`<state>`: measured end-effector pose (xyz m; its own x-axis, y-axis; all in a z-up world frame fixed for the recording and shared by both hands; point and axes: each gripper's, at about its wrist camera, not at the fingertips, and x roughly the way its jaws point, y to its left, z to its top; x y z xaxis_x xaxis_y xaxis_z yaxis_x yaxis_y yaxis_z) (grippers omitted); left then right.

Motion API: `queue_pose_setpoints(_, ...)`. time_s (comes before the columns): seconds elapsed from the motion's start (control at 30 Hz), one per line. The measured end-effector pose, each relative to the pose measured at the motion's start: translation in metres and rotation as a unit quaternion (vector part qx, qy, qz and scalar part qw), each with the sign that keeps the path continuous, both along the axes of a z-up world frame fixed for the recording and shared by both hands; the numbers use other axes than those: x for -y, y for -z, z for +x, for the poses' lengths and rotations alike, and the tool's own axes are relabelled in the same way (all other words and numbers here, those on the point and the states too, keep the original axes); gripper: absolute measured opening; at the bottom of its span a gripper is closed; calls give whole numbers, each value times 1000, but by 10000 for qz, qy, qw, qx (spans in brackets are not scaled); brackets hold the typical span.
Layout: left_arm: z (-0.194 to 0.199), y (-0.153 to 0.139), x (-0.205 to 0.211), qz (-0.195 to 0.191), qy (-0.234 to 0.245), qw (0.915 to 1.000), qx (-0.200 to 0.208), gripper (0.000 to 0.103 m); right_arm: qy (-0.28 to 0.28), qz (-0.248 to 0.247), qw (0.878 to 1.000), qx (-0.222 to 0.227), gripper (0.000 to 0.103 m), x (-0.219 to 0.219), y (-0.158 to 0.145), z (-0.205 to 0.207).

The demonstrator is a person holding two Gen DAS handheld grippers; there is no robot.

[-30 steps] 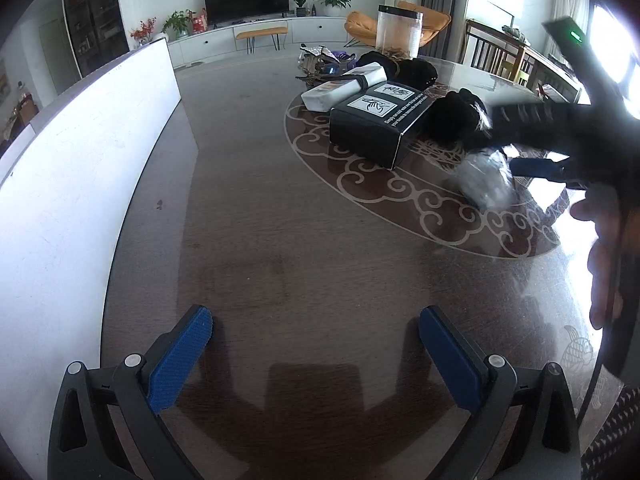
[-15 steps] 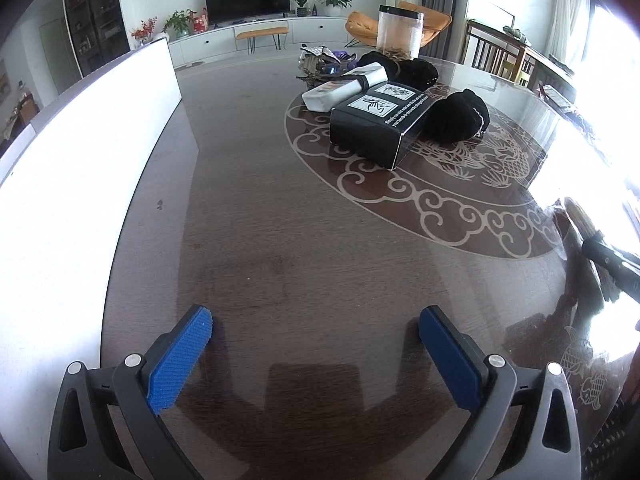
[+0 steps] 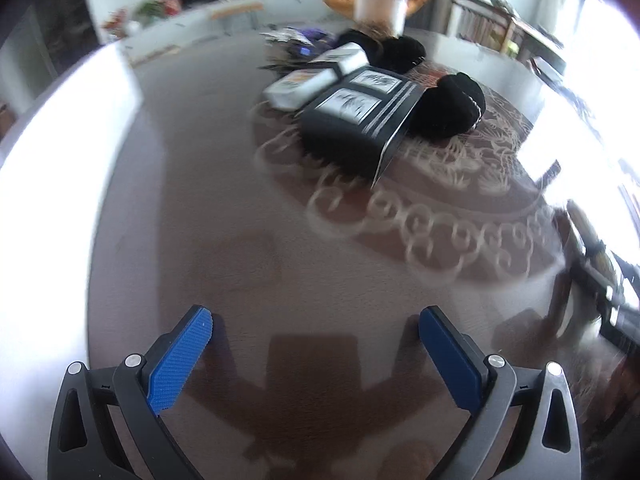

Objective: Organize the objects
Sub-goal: 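Grasp the black box with the left tool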

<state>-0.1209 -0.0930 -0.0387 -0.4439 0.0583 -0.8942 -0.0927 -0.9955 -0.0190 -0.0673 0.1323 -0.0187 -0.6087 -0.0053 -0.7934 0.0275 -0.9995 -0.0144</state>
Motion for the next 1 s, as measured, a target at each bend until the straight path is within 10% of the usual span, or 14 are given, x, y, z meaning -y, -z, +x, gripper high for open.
queue_pose_setpoints(0.33, -104, -17, -29, 264, 420, 9983, -301, 103, 2, 5, 10000, -1, 85, 1, 0, 0)
queue_pose_setpoints(0.43, -107, -16, -39, 116, 530, 9976, -427, 66, 3, 5, 10000, -1, 85, 1, 0, 0)
queue_pose_setpoints(0.53, -83, -18, -49, 3, 452, 9975, -544, 58, 1, -3, 10000, -1, 85, 1, 0, 0)
queue_pose_setpoints(0.73, 28, -14, -39, 287, -307, 9985, -350, 60, 2, 3, 10000, -1, 85, 1, 0, 0)
queue_pose_setpoints(0.87, 60, -8, -24, 405, -501, 9969, -447, 100, -31, -1, 10000, 0, 86, 2, 0, 1)
queue_pose_setpoints(1.0, 48, 3, -18, 190, -497, 9981, -321, 103, -57, -4, 10000, 2, 86, 3, 0, 3)
